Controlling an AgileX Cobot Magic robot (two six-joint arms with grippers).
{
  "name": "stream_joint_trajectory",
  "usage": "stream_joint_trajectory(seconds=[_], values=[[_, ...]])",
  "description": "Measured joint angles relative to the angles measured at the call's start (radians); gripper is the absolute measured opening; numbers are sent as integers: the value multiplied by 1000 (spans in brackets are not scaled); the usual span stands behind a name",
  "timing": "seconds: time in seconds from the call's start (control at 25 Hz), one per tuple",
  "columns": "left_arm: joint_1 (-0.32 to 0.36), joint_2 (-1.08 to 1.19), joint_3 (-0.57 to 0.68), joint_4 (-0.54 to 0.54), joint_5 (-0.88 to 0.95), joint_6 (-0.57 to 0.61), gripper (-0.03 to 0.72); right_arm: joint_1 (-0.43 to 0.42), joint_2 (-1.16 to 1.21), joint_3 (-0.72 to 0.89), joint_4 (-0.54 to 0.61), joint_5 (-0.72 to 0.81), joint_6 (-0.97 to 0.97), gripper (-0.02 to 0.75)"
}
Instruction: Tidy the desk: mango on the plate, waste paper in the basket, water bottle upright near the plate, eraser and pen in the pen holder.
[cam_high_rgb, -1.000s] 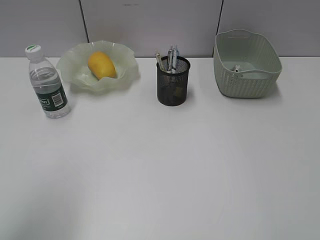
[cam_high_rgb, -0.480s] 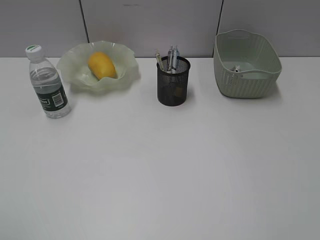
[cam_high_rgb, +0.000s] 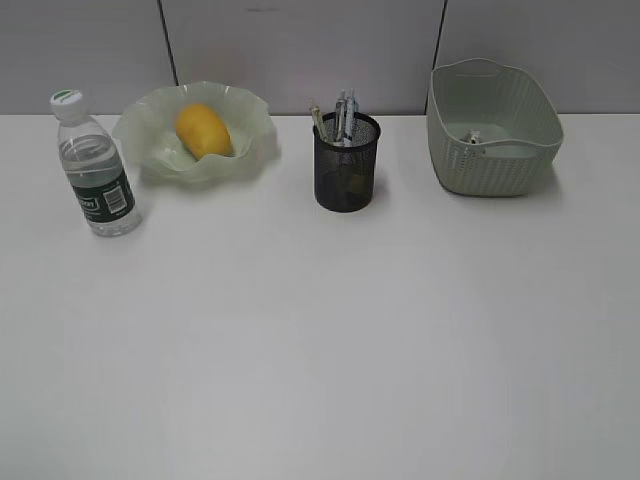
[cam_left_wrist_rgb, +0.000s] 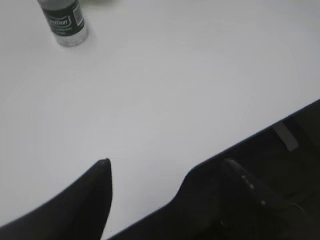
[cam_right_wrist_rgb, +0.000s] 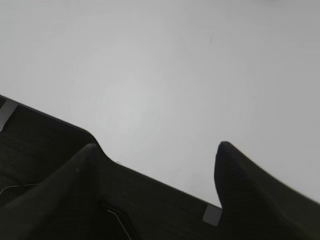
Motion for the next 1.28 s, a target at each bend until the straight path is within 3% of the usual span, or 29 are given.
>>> stream_joint_trajectory(seconds=[0.24, 1.28], values=[[0, 1, 5, -51, -16, 79, 510, 0, 0, 0, 0, 0, 0, 561], [0, 1, 6, -54, -19, 86, 510, 0, 0, 0, 0, 0, 0, 561]])
